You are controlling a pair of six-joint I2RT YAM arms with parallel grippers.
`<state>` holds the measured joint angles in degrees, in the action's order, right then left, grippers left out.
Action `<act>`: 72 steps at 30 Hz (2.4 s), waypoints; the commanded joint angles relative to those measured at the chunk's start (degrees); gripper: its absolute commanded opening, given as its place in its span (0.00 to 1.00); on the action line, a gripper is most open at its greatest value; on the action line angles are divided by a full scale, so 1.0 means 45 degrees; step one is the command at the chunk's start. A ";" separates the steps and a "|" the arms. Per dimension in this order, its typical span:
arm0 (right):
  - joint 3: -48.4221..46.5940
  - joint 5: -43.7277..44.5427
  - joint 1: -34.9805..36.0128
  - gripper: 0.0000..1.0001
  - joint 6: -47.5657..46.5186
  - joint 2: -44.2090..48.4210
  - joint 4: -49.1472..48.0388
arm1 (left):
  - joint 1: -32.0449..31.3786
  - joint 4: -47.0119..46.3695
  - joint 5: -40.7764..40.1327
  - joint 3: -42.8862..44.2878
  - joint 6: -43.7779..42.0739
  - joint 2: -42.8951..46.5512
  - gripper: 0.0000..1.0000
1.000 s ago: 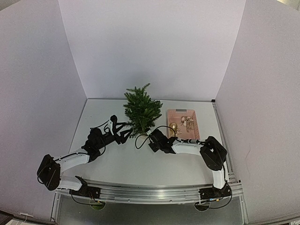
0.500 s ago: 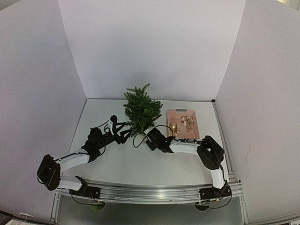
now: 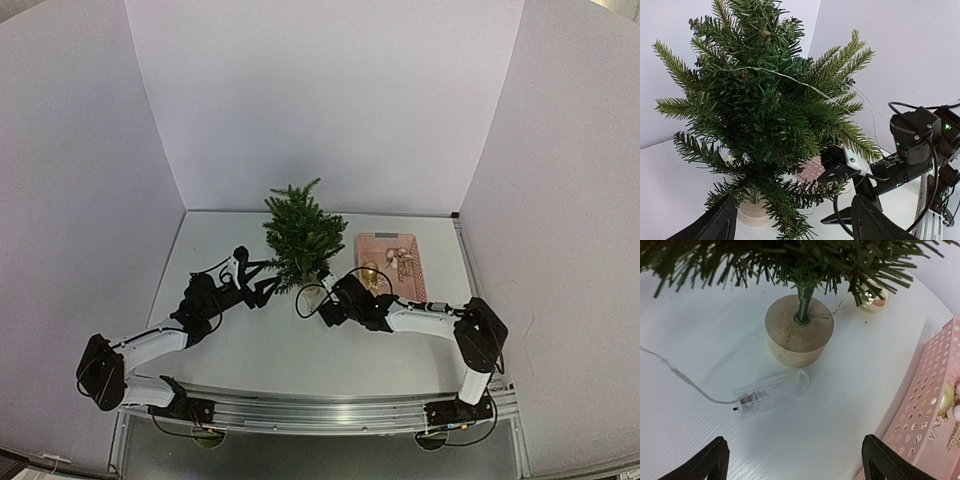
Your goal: Decorate the small christmas tree
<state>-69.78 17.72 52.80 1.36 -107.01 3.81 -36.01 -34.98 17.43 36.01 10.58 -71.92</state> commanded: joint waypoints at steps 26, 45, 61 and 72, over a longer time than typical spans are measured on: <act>0.0678 -0.5484 -0.3688 0.87 0.5157 0.6784 0.4123 | 0.0248 0.5387 -0.1312 0.0560 -0.1222 0.2696 0.93; -0.6362 -0.2798 -0.7290 0.72 0.5907 0.0395 0.7887 | 0.1827 0.5462 -0.3318 0.0149 -0.1380 0.2081 0.96; -0.8825 -0.0459 -0.7478 0.54 0.6259 -0.3788 1.0497 | 0.2420 0.4152 -0.4615 0.0704 -0.1932 0.0048 0.97; -0.9347 -0.0159 -0.7492 0.53 0.6241 -0.5555 1.0490 | 0.2876 0.3578 -0.4279 0.1174 -0.2177 -0.0792 0.97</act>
<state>-109.49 14.27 19.16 30.14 -129.76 49.47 -23.68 -14.84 -2.25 39.16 1.49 -75.31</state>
